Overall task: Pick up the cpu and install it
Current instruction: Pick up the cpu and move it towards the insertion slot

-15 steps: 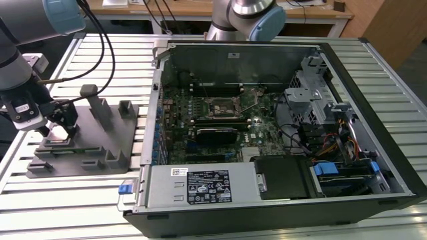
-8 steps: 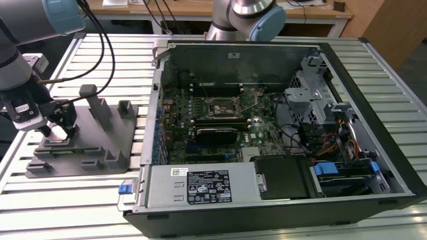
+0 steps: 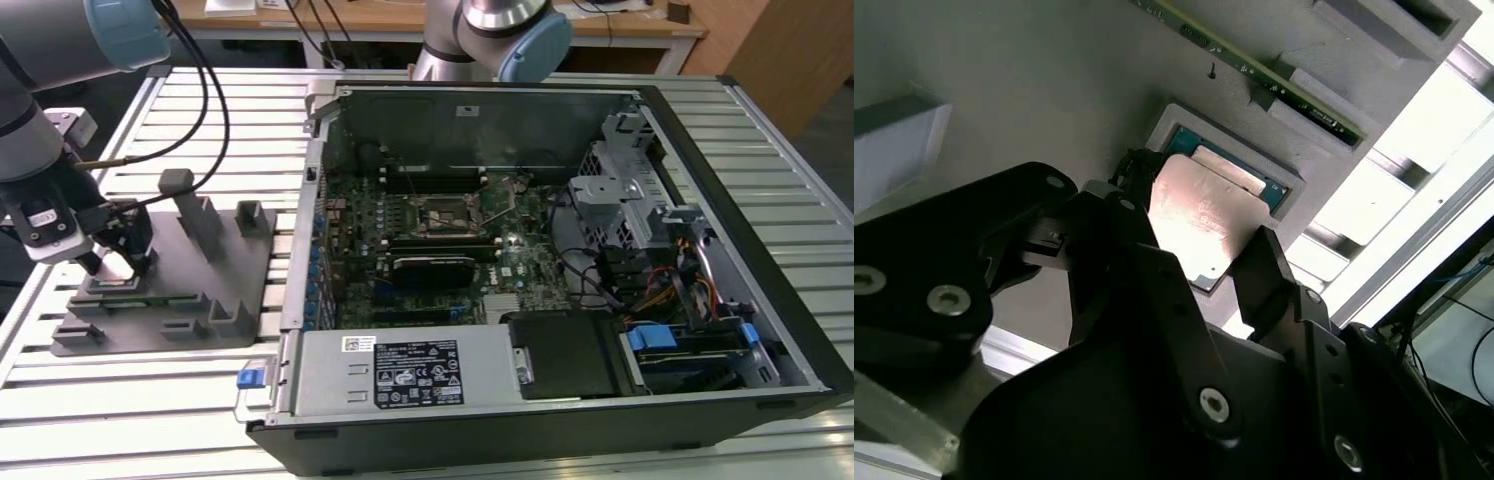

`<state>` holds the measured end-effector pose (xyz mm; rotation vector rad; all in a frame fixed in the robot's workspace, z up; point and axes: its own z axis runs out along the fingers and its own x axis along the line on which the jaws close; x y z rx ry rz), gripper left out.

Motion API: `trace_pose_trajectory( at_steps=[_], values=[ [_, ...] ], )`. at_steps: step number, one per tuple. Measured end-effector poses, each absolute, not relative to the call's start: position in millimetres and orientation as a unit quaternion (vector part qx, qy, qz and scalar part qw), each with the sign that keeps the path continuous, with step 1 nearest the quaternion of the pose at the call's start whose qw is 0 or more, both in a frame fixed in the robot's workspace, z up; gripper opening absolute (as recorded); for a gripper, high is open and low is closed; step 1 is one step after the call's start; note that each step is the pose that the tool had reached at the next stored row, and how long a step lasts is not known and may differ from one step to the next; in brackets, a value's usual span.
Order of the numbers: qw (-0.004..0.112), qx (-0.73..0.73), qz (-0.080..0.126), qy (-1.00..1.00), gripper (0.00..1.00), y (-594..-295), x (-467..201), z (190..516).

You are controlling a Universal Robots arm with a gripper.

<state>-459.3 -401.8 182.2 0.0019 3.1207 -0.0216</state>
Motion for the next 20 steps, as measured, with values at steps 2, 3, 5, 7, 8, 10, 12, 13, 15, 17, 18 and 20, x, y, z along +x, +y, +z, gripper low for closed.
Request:
trace_pose_trajectory(
  at_steps=[2, 3, 5, 7, 8, 10, 12, 13, 15, 17, 18, 20],
  values=[
    [0.010, 0.001, -0.007, 1.000, 0.58, -401.8, -459.3, 182.2],
    [0.011, 0.001, -0.007, 1.000, 0.58, -401.8, -459.3, 182.2],
    [0.011, 0.001, -0.007, 1.000, 0.57, -401.8, -459.3, 182.5],
    [0.010, 0.001, -0.007, 1.000, 0.54, -401.8, -459.3, 183.2],
    [0.010, 0.001, -0.007, 1.000, 0.54, -401.8, -459.3, 183.9],
    [0.010, 0.001, -0.007, 1.000, 0.54, -401.8, -459.2, 184.7],
    [0.010, 0.001, -0.007, 1.000, 0.54, -401.9, -459.3, 186.2],
    [0.010, 0.001, -0.007, 1.000, 0.54, -401.8, -459.2, 187.0],
    [0.011, 0.001, -0.007, 1.000, 0.54, -401.8, -459.2, 187.9],
    [0.011, 0.001, -0.007, 1.000, 0.54, -401.8, -459.2, 188.0],
    [0.010, 0.001, -0.007, 1.000, 0.54, -401.8, -459.2, 188.1],
    [0.010, 0.001, -0.007, 1.000, 0.54, -401.8, -459.3, 188.5]
  ],
)
